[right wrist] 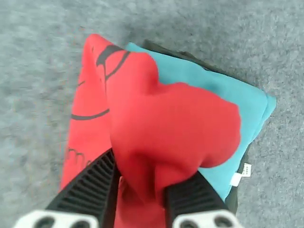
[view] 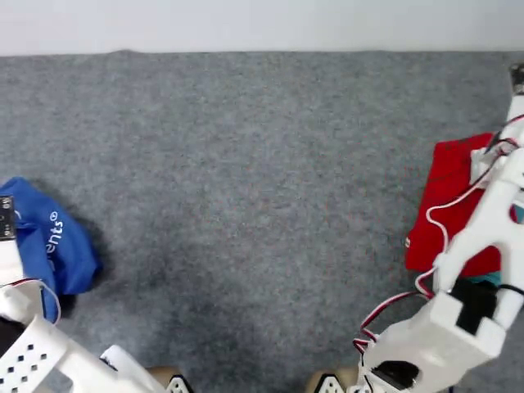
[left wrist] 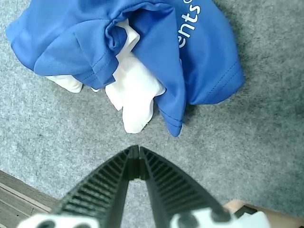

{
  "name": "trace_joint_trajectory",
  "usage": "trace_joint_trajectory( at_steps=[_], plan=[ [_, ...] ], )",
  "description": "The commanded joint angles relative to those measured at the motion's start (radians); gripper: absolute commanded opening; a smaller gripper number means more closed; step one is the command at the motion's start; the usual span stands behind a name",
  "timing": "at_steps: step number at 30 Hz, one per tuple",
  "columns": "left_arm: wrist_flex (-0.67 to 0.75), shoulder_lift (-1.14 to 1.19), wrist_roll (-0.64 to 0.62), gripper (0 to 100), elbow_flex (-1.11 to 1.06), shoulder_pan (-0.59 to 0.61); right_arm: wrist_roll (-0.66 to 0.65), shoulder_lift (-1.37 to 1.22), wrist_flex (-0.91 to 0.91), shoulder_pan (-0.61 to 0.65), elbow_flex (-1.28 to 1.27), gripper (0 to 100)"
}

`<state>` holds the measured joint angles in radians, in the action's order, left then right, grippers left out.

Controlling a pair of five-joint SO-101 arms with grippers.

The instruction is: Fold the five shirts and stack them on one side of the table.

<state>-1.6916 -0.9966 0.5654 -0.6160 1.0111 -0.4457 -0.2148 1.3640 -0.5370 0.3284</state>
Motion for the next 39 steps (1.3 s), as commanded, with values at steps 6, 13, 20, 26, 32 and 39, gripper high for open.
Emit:
trace_joint_trajectory(
  at_steps=[6,13,20,26,32,39],
  plan=[
    [0.011,-0.003,0.009,1,0.028,-0.008,-0.118,-0.071,-0.128,-0.108,0.005,0.9],
    [0.011,-0.009,0.009,1,-0.018,-0.037,-0.123,-0.077,-0.125,-0.119,0.006,5.7],
    [0.011,-0.009,0.008,1,-0.013,-0.064,-0.115,-0.068,-0.114,-0.156,0.04,39.1],
    [0.011,-0.008,0.008,1,-0.018,-0.064,-0.115,-0.068,0.035,-0.131,0.147,39.4],
    [0.011,-0.005,0.006,1,-0.018,-0.066,-0.114,-0.074,0.188,-0.044,0.161,25.9],
    [0.011,-0.006,0.006,1,-0.016,-0.066,-0.112,-0.09,0.338,0.048,0.157,6.5]
  ],
)
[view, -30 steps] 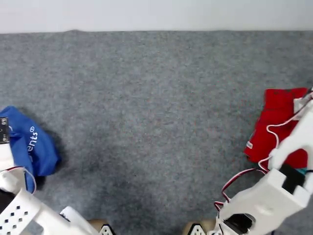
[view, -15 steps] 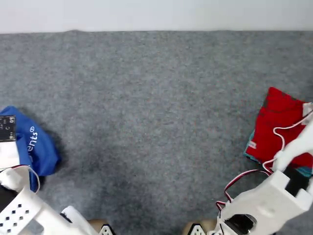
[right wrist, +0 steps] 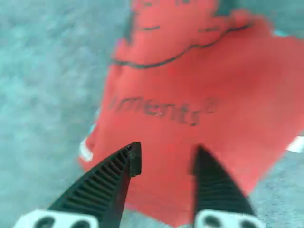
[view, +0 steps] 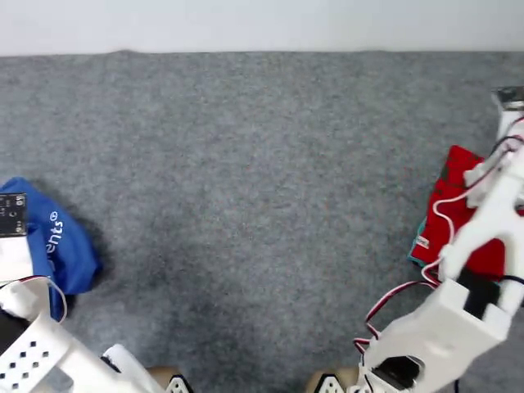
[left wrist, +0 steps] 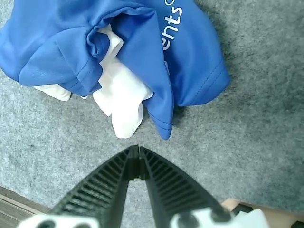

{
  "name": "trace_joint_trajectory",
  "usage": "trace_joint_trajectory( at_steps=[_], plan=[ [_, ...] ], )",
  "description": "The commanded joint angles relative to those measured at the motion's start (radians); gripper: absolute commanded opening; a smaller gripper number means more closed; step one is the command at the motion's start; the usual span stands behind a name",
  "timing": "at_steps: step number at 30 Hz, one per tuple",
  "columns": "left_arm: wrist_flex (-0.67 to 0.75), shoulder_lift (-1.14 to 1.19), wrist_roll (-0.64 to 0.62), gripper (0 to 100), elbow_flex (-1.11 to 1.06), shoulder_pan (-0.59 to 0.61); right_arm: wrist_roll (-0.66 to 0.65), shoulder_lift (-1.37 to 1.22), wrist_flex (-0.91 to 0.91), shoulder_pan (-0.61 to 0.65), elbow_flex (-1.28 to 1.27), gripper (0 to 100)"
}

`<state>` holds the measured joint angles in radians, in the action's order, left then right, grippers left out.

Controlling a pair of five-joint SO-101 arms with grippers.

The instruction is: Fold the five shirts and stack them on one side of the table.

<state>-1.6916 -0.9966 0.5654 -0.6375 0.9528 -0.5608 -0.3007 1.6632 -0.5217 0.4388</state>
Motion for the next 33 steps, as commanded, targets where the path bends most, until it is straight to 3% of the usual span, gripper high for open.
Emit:
trace_joint_trajectory(
  at_steps=[1,6,12,18,25,33],
  plan=[
    [0.011,-0.006,0.006,1,0.004,-0.008,0.003,-0.018,0.038,0.045,0.044,5.0],
    [0.011,-0.006,0.006,1,0.004,-0.008,0.014,-0.136,0.008,0.101,0.044,1.4],
    [0.011,-0.009,0.006,1,0.002,-0.008,0.127,-0.294,-0.108,0.168,0.049,1.3],
    [0.009,-0.009,0.006,1,0.002,-0.008,0.155,-0.298,-0.17,0.255,0.06,1.3],
    [0.009,-0.009,0.006,1,0.002,-0.003,0.15,-0.148,-0.108,0.174,0.144,1.3],
    [0.009,-0.009,0.005,1,0.001,-0.006,0.15,-0.208,-0.403,0.101,0.152,1.4]
  ],
)
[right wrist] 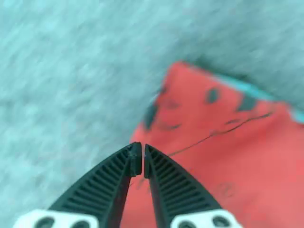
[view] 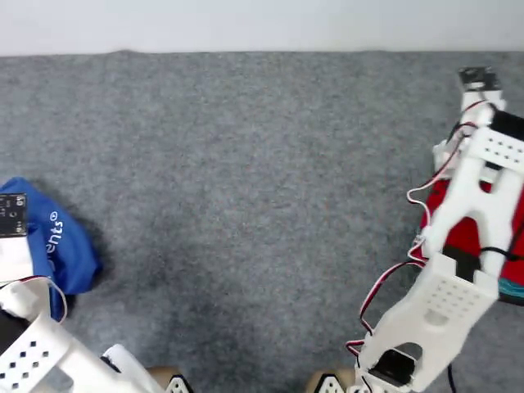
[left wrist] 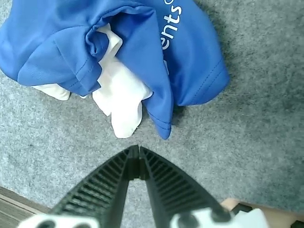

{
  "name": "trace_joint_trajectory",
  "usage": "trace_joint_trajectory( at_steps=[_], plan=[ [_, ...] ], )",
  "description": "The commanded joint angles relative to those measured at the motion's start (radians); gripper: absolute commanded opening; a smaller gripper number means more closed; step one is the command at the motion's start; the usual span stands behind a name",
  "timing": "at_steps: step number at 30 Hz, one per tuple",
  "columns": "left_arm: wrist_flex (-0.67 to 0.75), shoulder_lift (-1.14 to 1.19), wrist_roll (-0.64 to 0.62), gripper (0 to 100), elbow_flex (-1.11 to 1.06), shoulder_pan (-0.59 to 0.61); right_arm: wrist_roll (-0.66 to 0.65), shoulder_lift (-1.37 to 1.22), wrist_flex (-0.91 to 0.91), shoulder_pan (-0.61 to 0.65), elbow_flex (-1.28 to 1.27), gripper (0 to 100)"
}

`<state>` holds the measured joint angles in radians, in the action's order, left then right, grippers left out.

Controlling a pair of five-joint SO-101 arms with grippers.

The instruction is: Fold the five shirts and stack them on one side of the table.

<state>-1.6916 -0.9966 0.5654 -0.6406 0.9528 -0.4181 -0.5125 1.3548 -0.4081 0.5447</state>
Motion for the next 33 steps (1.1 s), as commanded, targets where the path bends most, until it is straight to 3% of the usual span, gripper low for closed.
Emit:
trace_joint_trajectory(
  at_steps=[1,8,13,16,24,33],
  plan=[
    [0.003,-0.009,0.005,1,0.004,-0.006,0.008,-0.022,-0.133,-0.012,0.046,1.4],
    [-0.017,-0.011,0.006,1,0.008,-0.006,0.003,-0.216,-0.437,0.019,0.052,1.4],
    [-0.017,-0.011,0.006,1,0.008,-0.006,-0.109,-0.213,-0.417,0.044,0.054,1.4],
    [-0.017,-0.011,0.006,1,0.007,-0.006,-0.106,-0.136,-0.363,0.033,0.054,1.4],
    [-0.017,-0.011,0.006,1,0.007,-0.006,-0.114,0.01,-0.274,-0.117,0.049,1.4],
    [-0.017,-0.011,0.006,1,0.005,-0.008,-0.141,-0.125,-0.371,-0.317,0.046,1.7]
  ],
)
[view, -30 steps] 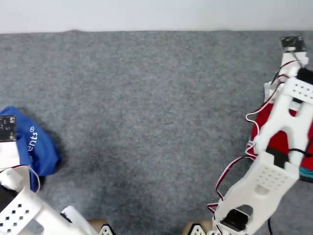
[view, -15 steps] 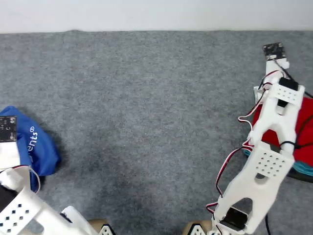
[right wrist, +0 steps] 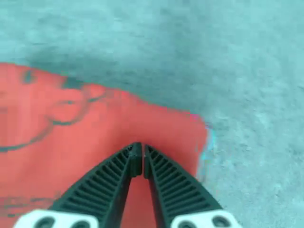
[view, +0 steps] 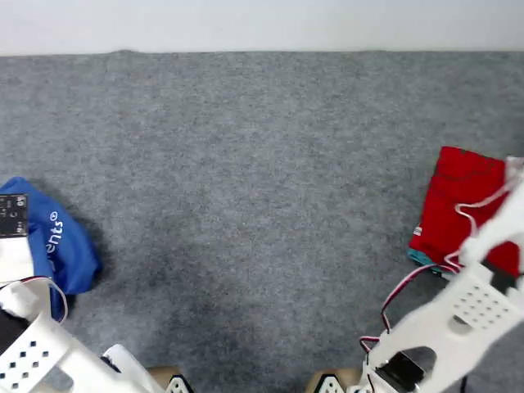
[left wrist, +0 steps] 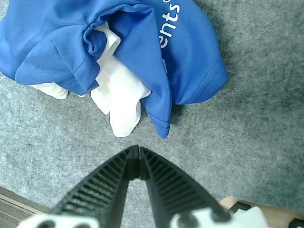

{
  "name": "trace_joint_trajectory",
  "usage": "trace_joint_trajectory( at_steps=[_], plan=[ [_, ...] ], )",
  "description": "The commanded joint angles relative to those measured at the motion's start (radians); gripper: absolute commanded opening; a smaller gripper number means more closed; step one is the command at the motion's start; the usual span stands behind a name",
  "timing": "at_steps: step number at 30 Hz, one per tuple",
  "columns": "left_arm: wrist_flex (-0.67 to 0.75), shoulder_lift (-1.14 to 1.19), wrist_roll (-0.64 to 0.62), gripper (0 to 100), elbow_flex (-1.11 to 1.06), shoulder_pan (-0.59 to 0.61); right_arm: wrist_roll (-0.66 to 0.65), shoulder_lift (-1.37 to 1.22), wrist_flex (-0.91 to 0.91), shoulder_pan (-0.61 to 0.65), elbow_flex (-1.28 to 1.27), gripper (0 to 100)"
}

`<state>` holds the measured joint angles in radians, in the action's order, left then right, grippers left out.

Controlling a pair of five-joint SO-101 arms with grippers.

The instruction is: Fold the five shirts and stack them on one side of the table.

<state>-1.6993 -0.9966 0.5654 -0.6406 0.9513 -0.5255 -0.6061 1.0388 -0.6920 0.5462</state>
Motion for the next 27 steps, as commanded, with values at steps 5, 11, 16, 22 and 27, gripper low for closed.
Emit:
trace_joint_trajectory(
  at_steps=[5,11,16,22,27],
  plan=[
    [-0.008,-0.011,0.006,1,0.005,-0.006,-0.167,-0.14,-0.13,-0.053,0.054,1.5],
    [-0.008,-0.011,0.006,1,0.005,-0.006,-0.095,0.021,-0.054,-0.031,0.063,1.5],
    [-0.009,-0.011,0.006,1,0.008,-0.006,-0.084,0.136,0.082,-0.012,0.063,1.5],
    [-0.009,-0.011,0.005,1,0.007,-0.006,-0.089,0.216,0.341,-0.001,0.063,1.5],
    [-0.009,-0.011,0.003,1,0.004,-0.006,-0.091,0.225,0.604,0.051,0.061,1.7]
  ],
)
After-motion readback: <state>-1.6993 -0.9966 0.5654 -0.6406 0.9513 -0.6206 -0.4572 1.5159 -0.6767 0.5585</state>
